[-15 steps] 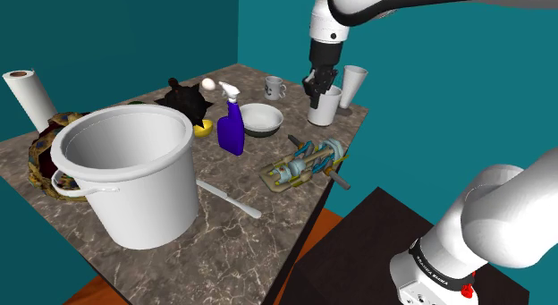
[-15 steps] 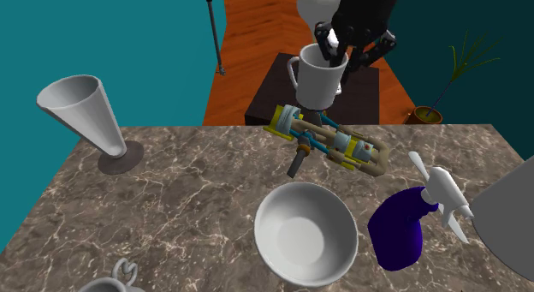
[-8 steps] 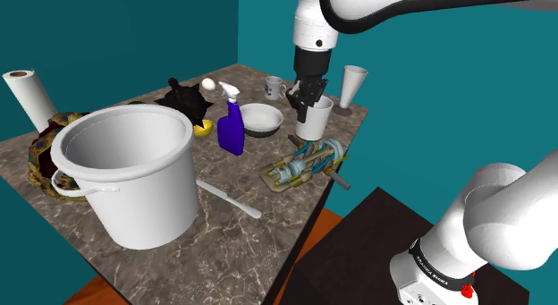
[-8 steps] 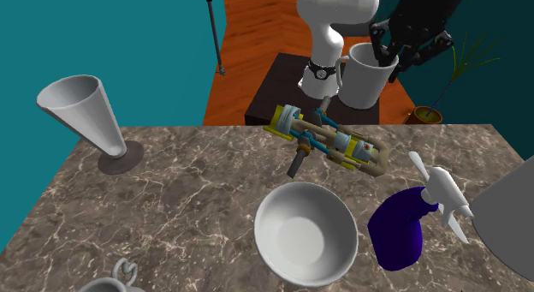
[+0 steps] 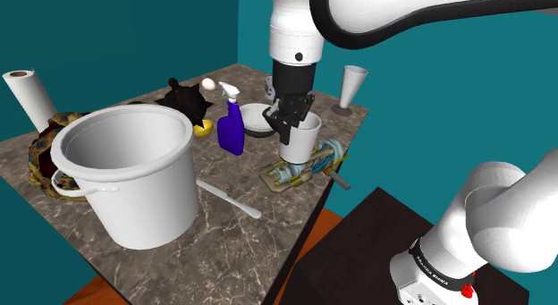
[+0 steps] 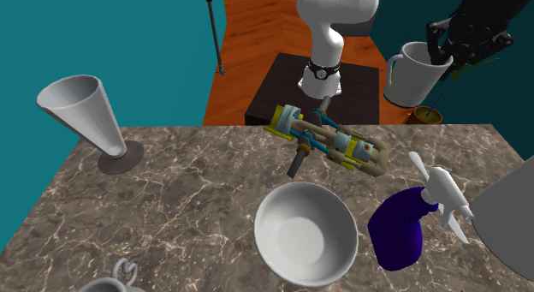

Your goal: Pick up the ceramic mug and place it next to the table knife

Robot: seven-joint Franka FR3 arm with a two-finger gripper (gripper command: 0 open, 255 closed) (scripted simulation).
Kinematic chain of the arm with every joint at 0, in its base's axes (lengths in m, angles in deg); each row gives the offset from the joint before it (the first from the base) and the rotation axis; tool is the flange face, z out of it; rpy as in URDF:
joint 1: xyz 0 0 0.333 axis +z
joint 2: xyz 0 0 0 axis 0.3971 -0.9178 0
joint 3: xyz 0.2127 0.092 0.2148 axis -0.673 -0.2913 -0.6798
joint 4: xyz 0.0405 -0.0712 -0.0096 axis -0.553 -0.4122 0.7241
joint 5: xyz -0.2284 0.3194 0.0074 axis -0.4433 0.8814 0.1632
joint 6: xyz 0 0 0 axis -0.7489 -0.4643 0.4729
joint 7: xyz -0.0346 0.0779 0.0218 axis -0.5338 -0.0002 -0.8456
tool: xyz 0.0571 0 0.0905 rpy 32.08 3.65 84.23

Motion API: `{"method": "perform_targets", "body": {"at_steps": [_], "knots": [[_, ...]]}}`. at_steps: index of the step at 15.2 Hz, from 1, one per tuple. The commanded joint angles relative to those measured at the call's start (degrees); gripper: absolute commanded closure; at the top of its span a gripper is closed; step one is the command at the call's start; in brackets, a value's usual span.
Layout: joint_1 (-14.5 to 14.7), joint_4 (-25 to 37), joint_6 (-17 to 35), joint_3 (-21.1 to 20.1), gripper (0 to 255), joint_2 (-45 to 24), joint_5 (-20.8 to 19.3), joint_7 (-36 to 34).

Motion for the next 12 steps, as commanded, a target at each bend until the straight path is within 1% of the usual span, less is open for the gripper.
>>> {"method": "perform_targets", "body": {"at_steps": [1,6,11,12], "knots": [[1.1,1.7,-0.7,-2.1,255,-0.9,0.6,-3.2],[3.6,5.4,-1.0,-7.1,255,-4.3,1.1,-10.7],[5.9,10.6,-1.4,-11.9,255,-9.3,0.3,-18.5],[5.9,9.9,-0.7,-11.9,255,-9.4,0.3,-18.5]]}}
